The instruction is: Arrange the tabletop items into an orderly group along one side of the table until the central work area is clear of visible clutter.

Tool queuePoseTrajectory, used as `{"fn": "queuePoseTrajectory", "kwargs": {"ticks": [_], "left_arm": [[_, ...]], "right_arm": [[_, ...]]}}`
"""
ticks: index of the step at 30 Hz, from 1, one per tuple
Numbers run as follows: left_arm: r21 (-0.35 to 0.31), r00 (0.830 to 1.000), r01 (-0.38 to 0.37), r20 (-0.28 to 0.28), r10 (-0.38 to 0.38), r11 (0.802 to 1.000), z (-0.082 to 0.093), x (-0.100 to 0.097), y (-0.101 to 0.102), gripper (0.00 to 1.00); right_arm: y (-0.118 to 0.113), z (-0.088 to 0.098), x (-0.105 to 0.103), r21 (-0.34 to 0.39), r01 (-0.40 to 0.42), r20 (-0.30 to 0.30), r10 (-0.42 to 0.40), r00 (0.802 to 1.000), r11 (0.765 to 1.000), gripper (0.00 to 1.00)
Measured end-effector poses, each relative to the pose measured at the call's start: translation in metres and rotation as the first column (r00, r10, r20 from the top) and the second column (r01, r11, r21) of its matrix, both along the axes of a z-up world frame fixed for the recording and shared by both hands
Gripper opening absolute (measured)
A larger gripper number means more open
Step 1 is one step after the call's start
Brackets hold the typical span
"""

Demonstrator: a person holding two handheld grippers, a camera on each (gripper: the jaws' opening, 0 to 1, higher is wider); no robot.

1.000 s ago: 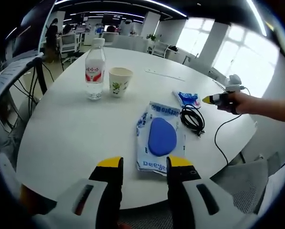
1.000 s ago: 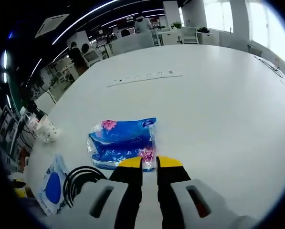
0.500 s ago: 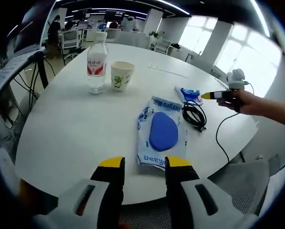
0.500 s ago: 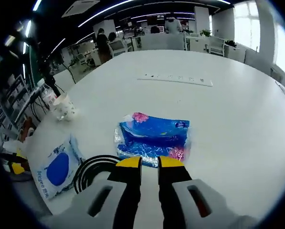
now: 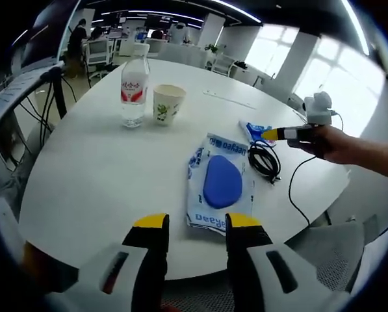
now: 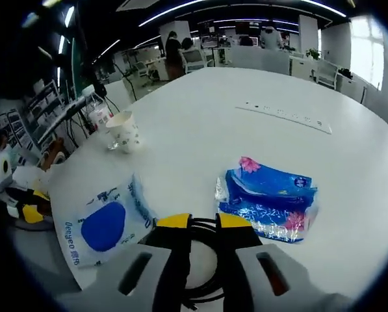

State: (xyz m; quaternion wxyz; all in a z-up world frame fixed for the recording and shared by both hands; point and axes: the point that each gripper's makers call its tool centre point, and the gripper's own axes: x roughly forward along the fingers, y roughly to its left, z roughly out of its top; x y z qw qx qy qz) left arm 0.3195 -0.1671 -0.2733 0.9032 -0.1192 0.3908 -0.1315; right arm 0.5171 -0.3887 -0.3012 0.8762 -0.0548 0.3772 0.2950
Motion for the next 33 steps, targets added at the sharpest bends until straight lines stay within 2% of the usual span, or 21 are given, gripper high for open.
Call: {"fn": "queuePoseTrajectory", "kwargs": {"ticks": [14,22,26,30,33], "left_arm": [[-0.009,1.000,-0.009,0.002,0.009,1.000,0.000,0.001,0.001,0.33],[-0.015,1.000,-0.018,0.002,0.018,1.000,0.000,0.001,0.003,0.33],[-0.025,1.000,-0.020,0.007,0.020,0.999,0.001,0.001,0.002,0.34],[-0.028,0.999,-0.031,0.013,0.031,0.999,0.002,0.003,0.005,0.34],[-0.033,0.999,-0.040,0.014,0.041,0.999,0.003,0.003,0.007,0.33]], "right_arm": [[0.043,-0.002,-0.017,-0.008,-0.116,-0.010,0.116,0.993,0.993,0.13],[0.067,-0.007,-0.034,-0.040,-0.239,-0.036,0.237,0.971,0.970,0.15],[0.073,-0.014,-0.040,-0.068,-0.280,-0.056,0.277,0.959,0.958,0.20],[0.077,-0.017,-0.041,-0.048,-0.272,-0.091,0.267,0.959,0.961,0.21],[0.077,-0.022,-0.041,-0.084,-0.297,-0.103,0.289,0.952,0.951,0.21]]}}
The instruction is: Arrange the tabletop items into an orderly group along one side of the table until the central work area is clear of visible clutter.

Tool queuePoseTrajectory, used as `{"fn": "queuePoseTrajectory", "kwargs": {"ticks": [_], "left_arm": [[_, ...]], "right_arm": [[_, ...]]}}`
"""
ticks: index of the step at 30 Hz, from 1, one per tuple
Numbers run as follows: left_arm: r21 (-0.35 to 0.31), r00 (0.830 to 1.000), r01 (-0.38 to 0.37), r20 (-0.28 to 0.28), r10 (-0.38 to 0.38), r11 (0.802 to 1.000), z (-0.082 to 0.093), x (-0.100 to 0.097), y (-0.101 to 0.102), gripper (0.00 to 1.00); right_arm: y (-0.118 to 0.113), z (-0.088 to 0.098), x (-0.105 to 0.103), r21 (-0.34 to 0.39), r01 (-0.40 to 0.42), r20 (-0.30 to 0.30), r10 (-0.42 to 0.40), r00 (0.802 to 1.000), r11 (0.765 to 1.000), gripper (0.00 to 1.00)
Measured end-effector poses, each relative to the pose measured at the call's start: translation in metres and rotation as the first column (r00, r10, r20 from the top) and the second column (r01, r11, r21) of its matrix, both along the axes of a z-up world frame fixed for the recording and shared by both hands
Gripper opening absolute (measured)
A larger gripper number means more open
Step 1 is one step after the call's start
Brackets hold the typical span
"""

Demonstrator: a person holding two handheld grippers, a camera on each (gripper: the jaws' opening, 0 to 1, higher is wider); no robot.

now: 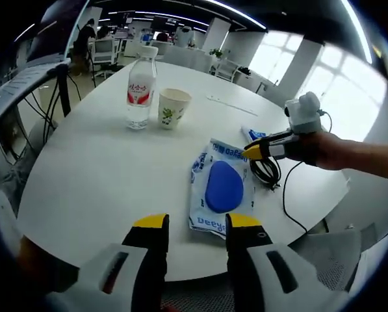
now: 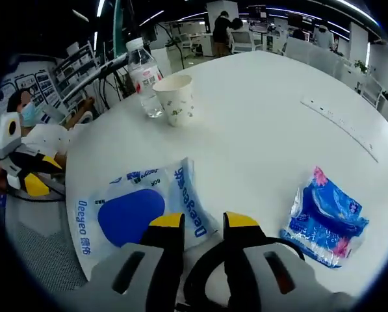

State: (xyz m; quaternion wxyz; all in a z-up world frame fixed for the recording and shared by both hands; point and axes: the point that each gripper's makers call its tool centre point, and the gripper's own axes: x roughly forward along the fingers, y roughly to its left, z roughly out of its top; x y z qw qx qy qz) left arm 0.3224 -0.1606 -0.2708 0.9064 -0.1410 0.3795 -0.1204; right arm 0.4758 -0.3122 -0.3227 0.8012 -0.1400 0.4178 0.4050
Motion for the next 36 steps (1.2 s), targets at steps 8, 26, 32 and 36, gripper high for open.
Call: {"fn": "queuePoseTrajectory", "kwargs": {"ticks": [8,26,32,36], "left_arm": [[-0.002,1.000,-0.005,0.000,0.005,1.000,0.000,0.000,0.001,0.33],[-0.010,1.000,-0.001,-0.003,0.001,1.000,-0.002,0.002,0.000,0.33],[-0.014,1.000,0.008,-0.001,-0.008,1.000,-0.002,0.004,-0.002,0.32],[-0.021,1.000,0.013,-0.007,-0.013,1.000,-0.004,0.004,-0.005,0.32]], "right_arm": [[-0.005,-0.007,0.008,-0.047,-0.004,0.006,0.004,1.000,0.999,0.08],[0.000,0.009,0.007,0.050,0.102,0.004,-0.102,0.995,0.994,0.00],[0.000,0.010,0.005,0.073,0.134,-0.011,-0.133,0.991,0.988,0.00],[-0.002,0.011,0.002,0.067,0.137,-0.006,-0.137,0.991,0.988,0.00]]}}
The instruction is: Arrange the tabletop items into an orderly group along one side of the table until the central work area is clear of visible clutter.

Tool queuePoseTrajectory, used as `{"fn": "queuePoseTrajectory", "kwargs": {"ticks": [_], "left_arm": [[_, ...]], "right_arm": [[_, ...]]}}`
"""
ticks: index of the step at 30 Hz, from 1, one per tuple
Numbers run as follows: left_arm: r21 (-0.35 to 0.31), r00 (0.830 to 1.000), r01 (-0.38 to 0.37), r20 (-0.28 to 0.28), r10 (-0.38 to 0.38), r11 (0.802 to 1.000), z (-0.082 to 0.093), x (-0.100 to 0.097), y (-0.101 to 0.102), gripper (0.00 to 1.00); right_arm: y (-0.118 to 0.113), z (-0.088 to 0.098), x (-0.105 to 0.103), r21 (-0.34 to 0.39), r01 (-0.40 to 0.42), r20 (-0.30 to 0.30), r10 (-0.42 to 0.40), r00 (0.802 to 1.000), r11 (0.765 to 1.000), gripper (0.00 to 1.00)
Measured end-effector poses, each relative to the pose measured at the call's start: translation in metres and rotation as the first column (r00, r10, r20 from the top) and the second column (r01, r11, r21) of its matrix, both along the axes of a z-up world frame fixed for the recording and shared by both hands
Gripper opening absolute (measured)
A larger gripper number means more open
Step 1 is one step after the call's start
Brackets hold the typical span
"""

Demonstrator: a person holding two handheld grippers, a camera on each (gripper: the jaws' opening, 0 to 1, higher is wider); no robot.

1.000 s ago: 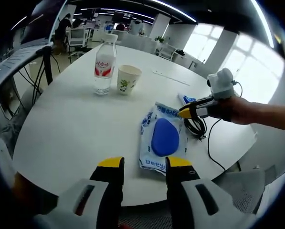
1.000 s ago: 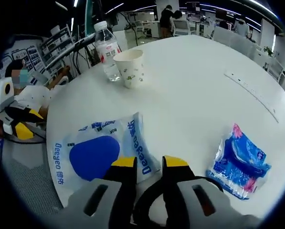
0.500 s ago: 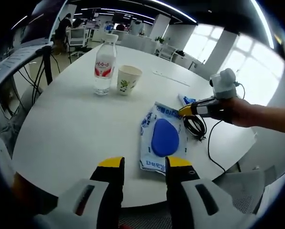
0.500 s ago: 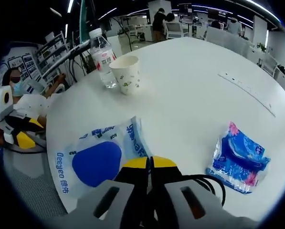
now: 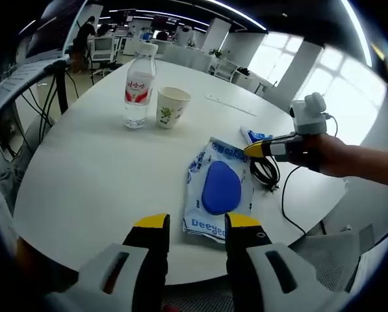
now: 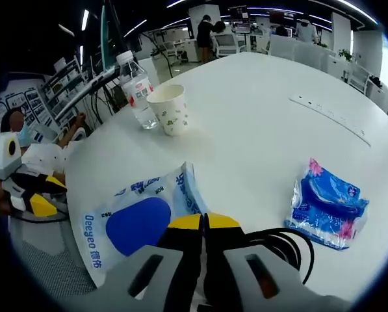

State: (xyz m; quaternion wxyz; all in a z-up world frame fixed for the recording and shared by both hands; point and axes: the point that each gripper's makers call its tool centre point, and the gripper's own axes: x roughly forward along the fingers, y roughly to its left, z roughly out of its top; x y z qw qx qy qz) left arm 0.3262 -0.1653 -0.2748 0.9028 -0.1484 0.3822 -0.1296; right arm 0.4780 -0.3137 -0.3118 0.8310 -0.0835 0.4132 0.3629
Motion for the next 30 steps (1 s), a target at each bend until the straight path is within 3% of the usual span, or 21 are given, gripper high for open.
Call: {"fn": "queuePoseTrajectory", "kwargs": {"ticks": [4,11,17,30], "left_arm": [[-0.005,1.000,0.007,-0.002,-0.007,1.000,0.000,0.000,-0.002,0.32],[-0.005,0.997,0.040,-0.066,-0.040,0.999,-0.013,-0.004,-0.007,0.34],[0.021,0.990,0.035,-0.137,-0.032,0.999,-0.025,-0.012,-0.001,0.33],[0.004,0.977,0.056,-0.208,-0.054,0.998,-0.038,-0.020,-0.006,0.32]], "right_arm": [[0.000,0.003,-0.005,0.002,0.006,0.003,-0.006,1.000,1.000,0.00],[-0.001,0.007,-0.014,0.007,0.032,0.014,-0.032,0.999,0.999,0.00],[0.000,0.015,-0.027,0.009,0.044,0.028,-0.044,0.999,0.999,0.00],[-0.011,0.021,-0.060,0.024,0.107,0.016,-0.107,0.994,0.994,0.00]]}}
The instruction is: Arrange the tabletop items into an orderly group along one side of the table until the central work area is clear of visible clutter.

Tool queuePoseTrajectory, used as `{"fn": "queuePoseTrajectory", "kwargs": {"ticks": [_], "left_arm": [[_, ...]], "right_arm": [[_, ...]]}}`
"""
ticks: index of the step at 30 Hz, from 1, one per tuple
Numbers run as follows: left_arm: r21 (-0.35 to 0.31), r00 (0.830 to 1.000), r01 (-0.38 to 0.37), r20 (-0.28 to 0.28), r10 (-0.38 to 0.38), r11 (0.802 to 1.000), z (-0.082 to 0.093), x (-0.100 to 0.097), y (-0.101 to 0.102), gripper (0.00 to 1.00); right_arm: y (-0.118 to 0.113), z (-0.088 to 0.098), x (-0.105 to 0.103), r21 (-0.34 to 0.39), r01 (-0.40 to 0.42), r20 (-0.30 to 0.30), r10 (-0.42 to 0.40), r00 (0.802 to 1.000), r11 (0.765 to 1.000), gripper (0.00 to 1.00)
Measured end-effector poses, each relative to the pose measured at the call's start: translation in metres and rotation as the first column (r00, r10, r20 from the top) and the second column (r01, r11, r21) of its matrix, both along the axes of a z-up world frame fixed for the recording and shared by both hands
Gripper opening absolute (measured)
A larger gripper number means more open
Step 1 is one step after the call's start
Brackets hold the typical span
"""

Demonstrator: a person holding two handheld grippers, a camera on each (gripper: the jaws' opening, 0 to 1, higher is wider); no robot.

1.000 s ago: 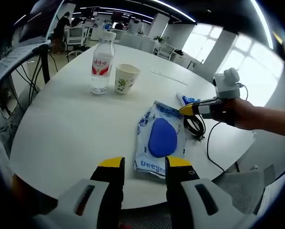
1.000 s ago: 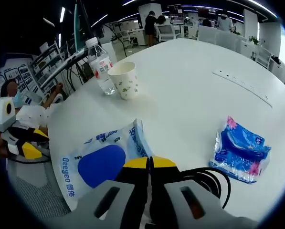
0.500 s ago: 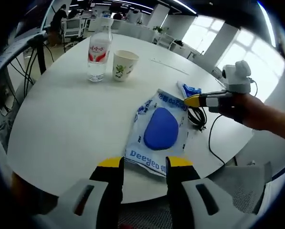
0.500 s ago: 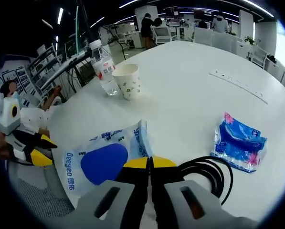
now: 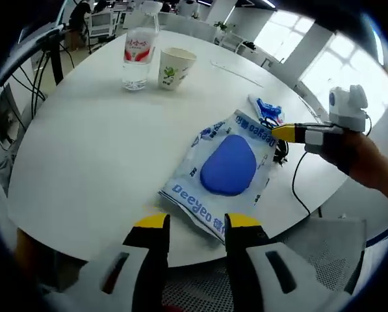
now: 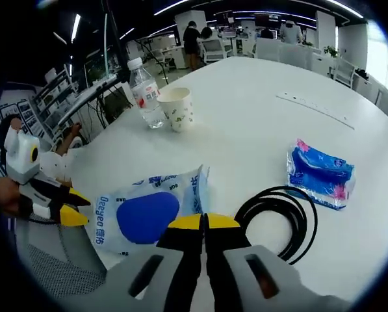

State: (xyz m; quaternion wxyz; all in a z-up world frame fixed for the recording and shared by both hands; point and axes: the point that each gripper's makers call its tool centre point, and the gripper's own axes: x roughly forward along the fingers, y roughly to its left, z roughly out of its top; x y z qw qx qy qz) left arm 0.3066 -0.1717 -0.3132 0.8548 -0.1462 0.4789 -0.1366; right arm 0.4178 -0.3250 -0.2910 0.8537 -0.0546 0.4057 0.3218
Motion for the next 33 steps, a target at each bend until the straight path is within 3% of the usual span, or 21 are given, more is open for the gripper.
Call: {"fn": "queuePoseTrajectory", "kwargs": {"ticks": [17,24,33], "left_arm": [[0.026,0.999,0.035,-0.029,-0.034,0.999,-0.010,0.001,0.000,0.30],[0.048,0.998,0.052,-0.031,-0.050,0.997,-0.013,0.007,0.004,0.29],[0.074,0.998,0.060,-0.027,-0.058,0.995,-0.019,0.017,0.011,0.20]], "right_arm": [[-0.007,-0.019,-0.045,-0.024,0.001,-0.034,-0.002,0.999,1.000,0.00],[-0.009,-0.022,-0.054,-0.024,0.002,-0.042,-0.003,0.999,1.000,0.00],[-0.002,-0.025,-0.062,-0.007,0.002,-0.060,-0.002,0.998,1.000,0.00]]}}
